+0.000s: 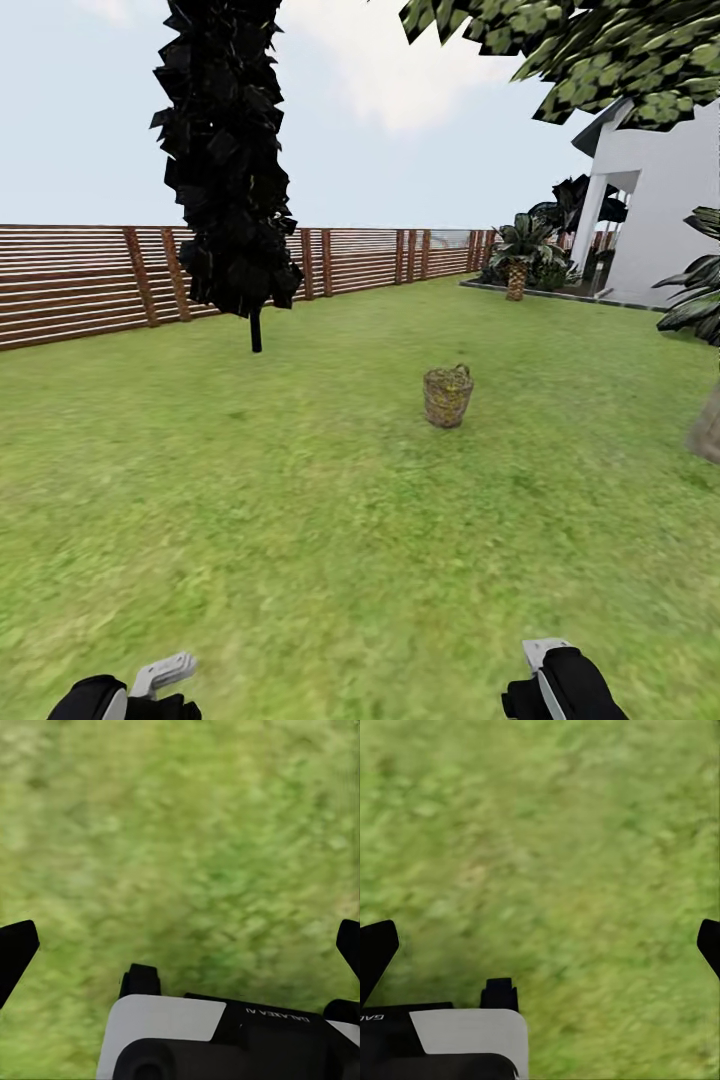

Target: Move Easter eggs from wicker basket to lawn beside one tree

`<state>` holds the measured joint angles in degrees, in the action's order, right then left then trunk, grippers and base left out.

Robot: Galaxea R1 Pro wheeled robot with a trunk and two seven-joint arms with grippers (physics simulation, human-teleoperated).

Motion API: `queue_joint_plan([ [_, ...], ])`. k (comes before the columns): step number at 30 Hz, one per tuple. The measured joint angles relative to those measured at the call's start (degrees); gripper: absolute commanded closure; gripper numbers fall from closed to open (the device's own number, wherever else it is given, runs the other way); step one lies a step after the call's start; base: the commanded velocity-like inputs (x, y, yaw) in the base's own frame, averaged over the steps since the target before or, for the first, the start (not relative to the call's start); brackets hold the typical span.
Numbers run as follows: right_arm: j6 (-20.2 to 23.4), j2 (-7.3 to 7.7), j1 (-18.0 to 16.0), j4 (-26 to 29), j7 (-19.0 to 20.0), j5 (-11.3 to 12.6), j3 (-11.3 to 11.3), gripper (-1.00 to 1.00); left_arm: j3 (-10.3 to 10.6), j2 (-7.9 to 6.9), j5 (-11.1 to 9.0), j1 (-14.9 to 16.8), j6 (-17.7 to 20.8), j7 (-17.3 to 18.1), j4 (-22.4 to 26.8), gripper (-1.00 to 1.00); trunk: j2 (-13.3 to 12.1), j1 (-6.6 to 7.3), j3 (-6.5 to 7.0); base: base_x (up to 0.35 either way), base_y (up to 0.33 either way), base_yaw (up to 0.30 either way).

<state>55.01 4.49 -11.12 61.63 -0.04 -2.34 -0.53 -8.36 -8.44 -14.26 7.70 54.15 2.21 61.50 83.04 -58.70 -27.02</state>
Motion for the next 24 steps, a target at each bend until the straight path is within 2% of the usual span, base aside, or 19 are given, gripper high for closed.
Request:
queue_joint_plan([
  [12,0.0,0.00,0.0,0.1,0.0,0.1,0.0,-1.00,0.0,0.00,0.1,0.0,0.0,0.0,0.0,-1.00,0.0,-0.01,0.00,0.228,0.272,-0.037],
  [21,0.1,0.03,0.0,0.1,0.0,0.1,-0.1,-1.00,0.0,0.01,0.0,0.0,-0.1,0.0,0.0,-1.00,0.0,0.00,0.00,0.284,0.214,-0.221],
  [24,0.1,0.08,0.0,0.1,0.1,0.2,-1.3,-1.00,0.0,0.00,0.0,0.0,-0.1,0.0,-0.1,-1.00,0.0,0.00,0.00,0.314,0.149,-0.048],
])
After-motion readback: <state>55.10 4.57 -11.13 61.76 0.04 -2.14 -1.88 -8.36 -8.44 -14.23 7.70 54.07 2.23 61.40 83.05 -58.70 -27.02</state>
